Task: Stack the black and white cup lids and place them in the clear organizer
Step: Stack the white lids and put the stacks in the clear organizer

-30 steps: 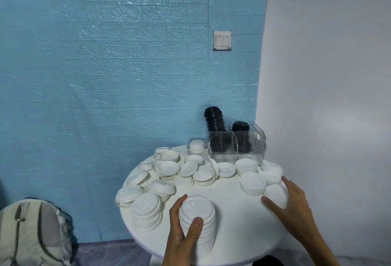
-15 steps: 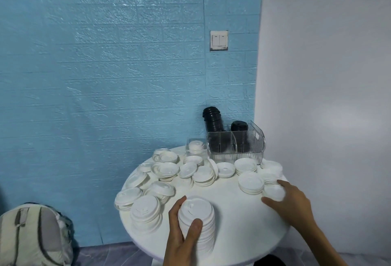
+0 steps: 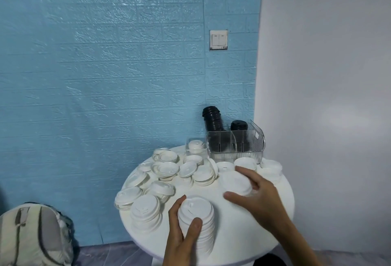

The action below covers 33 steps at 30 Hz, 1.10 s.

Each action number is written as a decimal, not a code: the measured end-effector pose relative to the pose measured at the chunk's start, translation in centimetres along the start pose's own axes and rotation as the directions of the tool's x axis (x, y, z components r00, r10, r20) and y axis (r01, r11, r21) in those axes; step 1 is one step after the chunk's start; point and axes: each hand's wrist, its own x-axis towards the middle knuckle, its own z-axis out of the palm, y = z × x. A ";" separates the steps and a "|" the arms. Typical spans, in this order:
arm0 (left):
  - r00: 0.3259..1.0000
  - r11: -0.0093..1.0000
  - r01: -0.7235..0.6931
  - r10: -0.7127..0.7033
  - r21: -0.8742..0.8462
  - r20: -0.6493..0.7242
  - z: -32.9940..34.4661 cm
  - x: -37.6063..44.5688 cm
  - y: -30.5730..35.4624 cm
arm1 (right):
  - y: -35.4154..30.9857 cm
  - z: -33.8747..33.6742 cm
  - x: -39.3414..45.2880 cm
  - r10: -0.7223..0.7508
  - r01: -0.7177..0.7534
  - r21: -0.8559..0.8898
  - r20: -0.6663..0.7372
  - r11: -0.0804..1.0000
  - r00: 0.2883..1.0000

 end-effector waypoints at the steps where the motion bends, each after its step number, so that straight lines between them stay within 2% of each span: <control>1: 1.000 1.000 -0.004 0.004 0.002 0.000 0.0 0.0 0.1 | -0.9 1.1 -0.1 -0.032 0.029 0.045 0.060 0.999 0.998; 4: 1.000 1.000 -0.007 0.007 -0.004 0.020 0.0 -0.2 0.2 | -2.8 4.0 -0.5 -0.055 0.029 0.126 0.207 0.992 0.977; 8: 1.000 1.000 0.019 -0.019 -0.016 0.001 -0.1 -0.5 0.5 | -3.6 5.9 -0.8 -0.045 0.000 0.131 0.343 0.991 0.938; 16: 0.997 0.999 0.042 -0.043 -0.006 -0.066 0.4 -0.5 0.8 | -3.2 5.7 -1.1 -0.026 -0.024 0.120 0.403 0.993 0.915; 21: 0.999 1.000 0.027 -0.027 -0.002 -0.030 0.4 -0.4 1.1 | -2.8 5.9 -1.4 -0.035 -0.025 0.135 0.430 0.991 0.902; 27: 0.999 0.998 0.032 -0.032 0.050 0.000 0.2 -0.4 0.9 | -2.6 6.1 -2.0 0.026 -0.135 0.221 0.437 0.966 0.899; 33: 0.997 1.000 0.026 -0.027 0.013 0.079 -0.5 -0.4 0.7 | -2.3 6.6 -2.2 0.104 -0.299 0.312 0.516 0.902 0.851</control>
